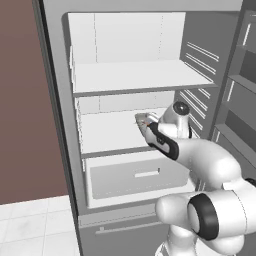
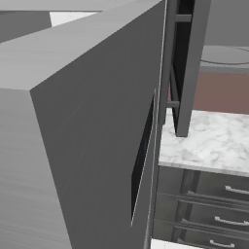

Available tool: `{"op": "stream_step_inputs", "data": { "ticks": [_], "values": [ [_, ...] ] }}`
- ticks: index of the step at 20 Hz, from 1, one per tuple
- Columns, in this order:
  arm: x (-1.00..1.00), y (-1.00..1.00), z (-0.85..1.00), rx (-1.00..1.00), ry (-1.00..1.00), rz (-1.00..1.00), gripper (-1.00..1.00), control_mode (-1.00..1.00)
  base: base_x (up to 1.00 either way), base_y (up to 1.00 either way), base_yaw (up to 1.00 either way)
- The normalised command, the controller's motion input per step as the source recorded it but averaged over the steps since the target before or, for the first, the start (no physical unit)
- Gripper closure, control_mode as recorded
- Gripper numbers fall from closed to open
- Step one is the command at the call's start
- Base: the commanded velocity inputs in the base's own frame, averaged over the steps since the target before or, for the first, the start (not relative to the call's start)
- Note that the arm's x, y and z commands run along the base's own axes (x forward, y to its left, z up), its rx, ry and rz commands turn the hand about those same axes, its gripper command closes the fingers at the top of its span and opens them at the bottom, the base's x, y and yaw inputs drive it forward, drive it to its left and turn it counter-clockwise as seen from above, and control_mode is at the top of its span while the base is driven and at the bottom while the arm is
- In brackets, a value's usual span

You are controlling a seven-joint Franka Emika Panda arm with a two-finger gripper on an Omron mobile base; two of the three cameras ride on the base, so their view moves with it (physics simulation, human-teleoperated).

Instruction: Place the tupperware containing the fish and tomato meal in the microwave. Close the microwave door and press the start button to reheat the meal.

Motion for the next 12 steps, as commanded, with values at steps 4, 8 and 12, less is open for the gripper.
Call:
{"op": "stream_step_inputs", "data": {
  "ticks": [4, 8, 12],
  "values": [
    [0.13, 0.0, -0.13, 0.0, 0.0, 0.0, -1.0, -1.0, 0.0, 0.0, 0.0],
    [0.16, 0.0, -0.19, 0.02, 0.0, 0.0, -1.0, -1.0, 0.0, 0.0, 0.0],
    [0.2, 0.0, -0.23, 0.02, 0.02, 0.0, -1.0, -1.0, 0.0, 0.0, 0.0]
  ]
}}
